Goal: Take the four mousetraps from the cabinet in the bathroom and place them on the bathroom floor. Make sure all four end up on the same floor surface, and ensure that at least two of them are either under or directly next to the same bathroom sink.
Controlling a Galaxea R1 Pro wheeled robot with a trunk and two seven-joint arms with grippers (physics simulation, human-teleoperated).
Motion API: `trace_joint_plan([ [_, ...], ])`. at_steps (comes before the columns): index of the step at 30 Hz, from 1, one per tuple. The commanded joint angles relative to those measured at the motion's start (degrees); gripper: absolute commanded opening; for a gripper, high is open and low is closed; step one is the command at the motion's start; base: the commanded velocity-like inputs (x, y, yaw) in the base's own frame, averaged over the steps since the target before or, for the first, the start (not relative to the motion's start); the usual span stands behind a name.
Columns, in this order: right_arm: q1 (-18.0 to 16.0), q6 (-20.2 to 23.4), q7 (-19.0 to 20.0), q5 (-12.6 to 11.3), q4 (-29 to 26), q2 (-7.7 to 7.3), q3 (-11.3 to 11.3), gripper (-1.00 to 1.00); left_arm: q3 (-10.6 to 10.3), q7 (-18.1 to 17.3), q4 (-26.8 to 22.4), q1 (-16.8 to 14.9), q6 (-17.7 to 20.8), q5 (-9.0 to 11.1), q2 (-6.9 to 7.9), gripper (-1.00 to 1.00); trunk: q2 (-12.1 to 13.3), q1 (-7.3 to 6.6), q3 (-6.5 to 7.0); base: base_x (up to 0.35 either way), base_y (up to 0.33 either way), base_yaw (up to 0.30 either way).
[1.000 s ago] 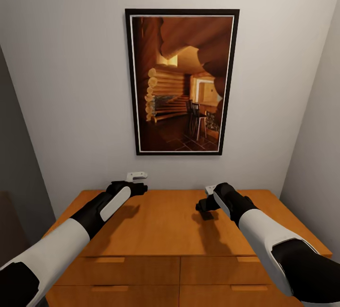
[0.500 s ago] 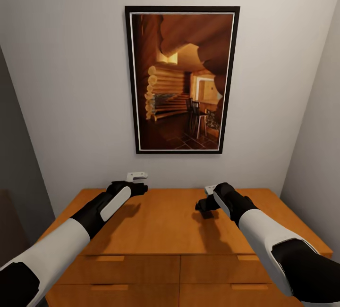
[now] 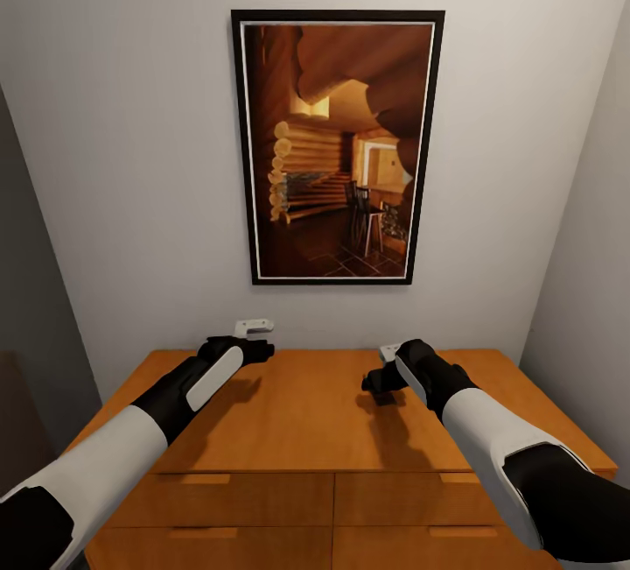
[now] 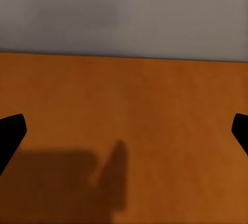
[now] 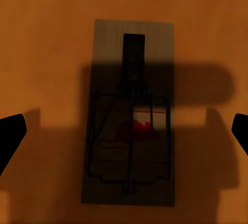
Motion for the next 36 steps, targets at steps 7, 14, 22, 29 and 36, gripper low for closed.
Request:
trace_joint_plan([
  [7, -0.1, 0.2, -0.3, -0.6, -0.1, -0.05, 0.5, 1.00, -0.3, 0.6, -0.1, -0.1, 0.0, 0.6, 0.04, 1.00, -2.5, 1.32, -1.16, 0.000, 0.000, 0.000],
  [14, -0.1, 0.2, -0.5, -0.6, -0.1, -0.05, 0.5, 1.00, -0.3, 0.6, -0.1, -0.1, 0.0, 0.6, 0.04, 1.00, -2.5, 1.32, -1.16, 0.000, 0.000, 0.000],
  [22, -0.1, 0.2, -0.7, -0.6, -0.1, -0.05, 0.5, 1.00, -0.4, 0.6, -0.1, -0.1, 0.0, 0.6, 0.04, 1.00, -2.5, 1.32, -1.16, 0.000, 0.000, 0.000],
  [29, -0.1, 0.2, -0.7, -0.6, -0.1, -0.05, 0.5, 1.00, -0.4, 0.6, -0.1, -0.1, 0.0, 0.5, -0.02, 1.00, -4.1, 2.20, -1.88, 0.000, 0.000, 0.000],
  [36, -0.1, 0.2, -0.7, -0.6, -0.1, -0.05, 0.5, 1.00, -0.4, 0.6, -0.1, -0.1, 0.0, 0.5, 0.00, 1.00, -4.1, 2.20, -1.88, 0.000, 0.000, 0.000],
])
